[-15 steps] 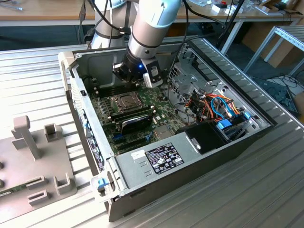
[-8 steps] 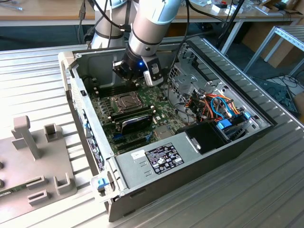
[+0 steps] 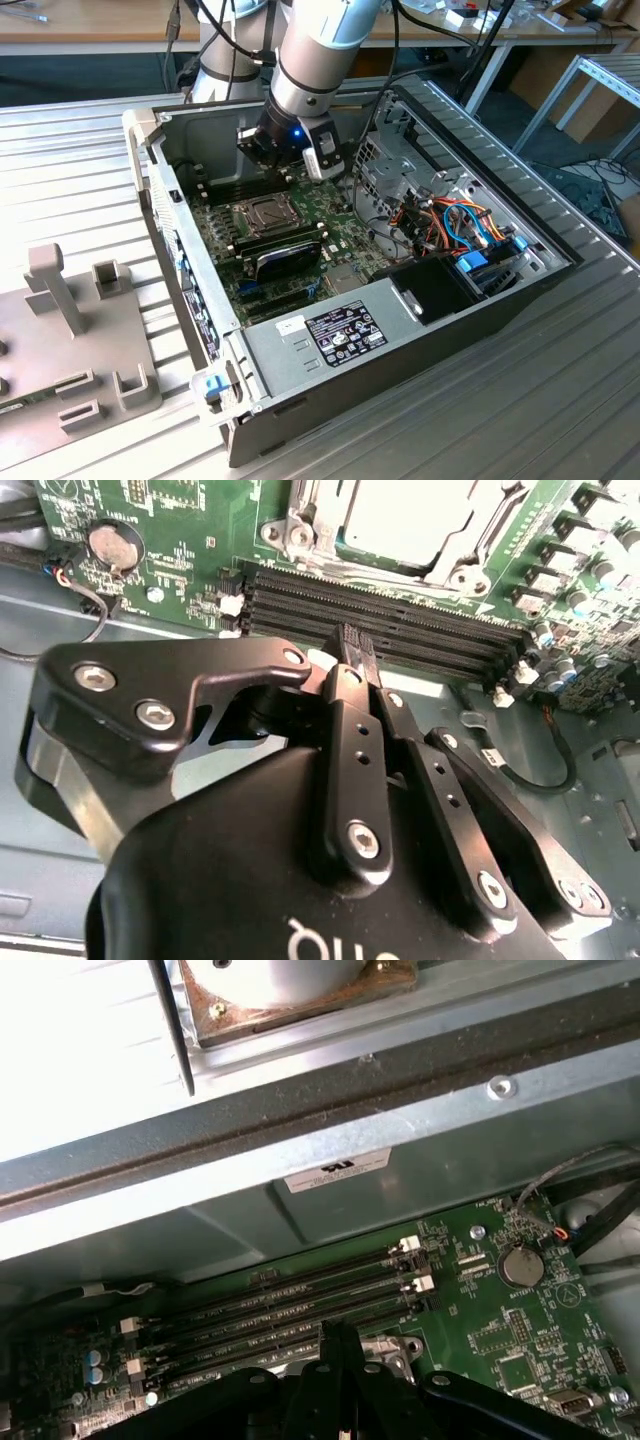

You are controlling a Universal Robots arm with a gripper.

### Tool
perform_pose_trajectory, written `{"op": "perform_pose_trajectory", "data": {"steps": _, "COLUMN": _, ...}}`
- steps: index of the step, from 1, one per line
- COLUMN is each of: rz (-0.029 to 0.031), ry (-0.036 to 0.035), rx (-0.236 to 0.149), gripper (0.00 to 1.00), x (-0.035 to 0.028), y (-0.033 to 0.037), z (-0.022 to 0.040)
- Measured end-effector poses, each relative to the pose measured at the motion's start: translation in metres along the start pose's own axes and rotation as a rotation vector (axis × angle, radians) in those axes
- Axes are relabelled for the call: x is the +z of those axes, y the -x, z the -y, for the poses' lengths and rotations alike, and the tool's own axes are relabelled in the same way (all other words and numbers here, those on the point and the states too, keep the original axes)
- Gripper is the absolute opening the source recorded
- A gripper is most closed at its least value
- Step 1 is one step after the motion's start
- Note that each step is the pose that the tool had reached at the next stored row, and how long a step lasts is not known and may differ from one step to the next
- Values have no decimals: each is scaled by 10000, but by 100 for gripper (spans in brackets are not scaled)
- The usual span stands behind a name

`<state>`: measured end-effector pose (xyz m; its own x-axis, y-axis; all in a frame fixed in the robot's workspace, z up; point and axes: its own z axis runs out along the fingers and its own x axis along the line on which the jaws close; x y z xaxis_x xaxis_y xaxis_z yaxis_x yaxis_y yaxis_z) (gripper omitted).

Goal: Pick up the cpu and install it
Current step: 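Install the first cpu locking lever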

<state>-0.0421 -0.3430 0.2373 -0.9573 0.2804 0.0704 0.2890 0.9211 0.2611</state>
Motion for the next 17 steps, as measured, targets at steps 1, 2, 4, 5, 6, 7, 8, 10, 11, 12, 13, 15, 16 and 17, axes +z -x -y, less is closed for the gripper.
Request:
{"op": "perform_pose_trajectory", "data": {"steps": 1, "rz": 29, "ry": -93, "rx": -1, "gripper": 11, "x": -2, "y": 0, "z": -1}}
{"op": "perform_pose_trajectory", "data": {"steps": 2, "rz": 59, "ry": -194, "rx": -2, "gripper": 11, "x": -5, "y": 0, "z": -2}}
{"op": "perform_pose_trajectory", "data": {"steps": 4, "rz": 127, "ry": -421, "rx": -4, "gripper": 11, "x": -16, "y": -1, "z": -4}}
{"op": "perform_pose_trajectory", "data": {"steps": 5, "rz": 164, "ry": -545, "rx": -5, "gripper": 11, "x": -22, "y": -1, "z": -6}}
{"op": "perform_pose_trajectory", "data": {"steps": 6, "rz": 214, "ry": -708, "rx": -7, "gripper": 11, "x": -29, "y": -2, "z": -8}}
{"op": "perform_pose_trajectory", "data": {"steps": 7, "rz": 266, "ry": -880, "rx": -9, "gripper": 11, "x": -33, "y": -2, "z": -10}}
{"op": "perform_pose_trajectory", "data": {"steps": 8, "rz": 327, "ry": -1084, "rx": -12, "gripper": 11, "x": -39, "y": -2, "z": -11}}
{"op": "perform_pose_trajectory", "data": {"steps": 10, "rz": 499, "ry": -1659, "rx": -17, "gripper": 11, "x": -50, "y": -4, "z": -13}}
{"op": "perform_pose_trajectory", "data": {"steps": 11, "rz": 608, "ry": -2012, "rx": -22, "gripper": 11, "x": -53, "y": -4, "z": -15}}
{"op": "perform_pose_trajectory", "data": {"steps": 12, "rz": 663, "ry": -2201, "rx": -26, "gripper": 11, "x": -54, "y": -4, "z": -15}}
{"op": "perform_pose_trajectory", "data": {"steps": 13, "rz": 758, "ry": -2521, "rx": -35, "gripper": 11, "x": -56, "y": -4, "z": -15}}
{"op": "perform_pose_trajectory", "data": {"steps": 15, "rz": 850, "ry": -2828, "rx": -49, "gripper": 11, "x": -56, "y": -4, "z": -16}}
{"op": "perform_pose_trajectory", "data": {"steps": 16, "rz": 870, "ry": -2899, "rx": -56, "gripper": 11, "x": -56, "y": -4, "z": -16}}
{"op": "perform_pose_trajectory", "data": {"steps": 17, "rz": 871, "ry": -2903, "rx": -58, "gripper": 11, "x": -57, "y": -4, "z": -16}}
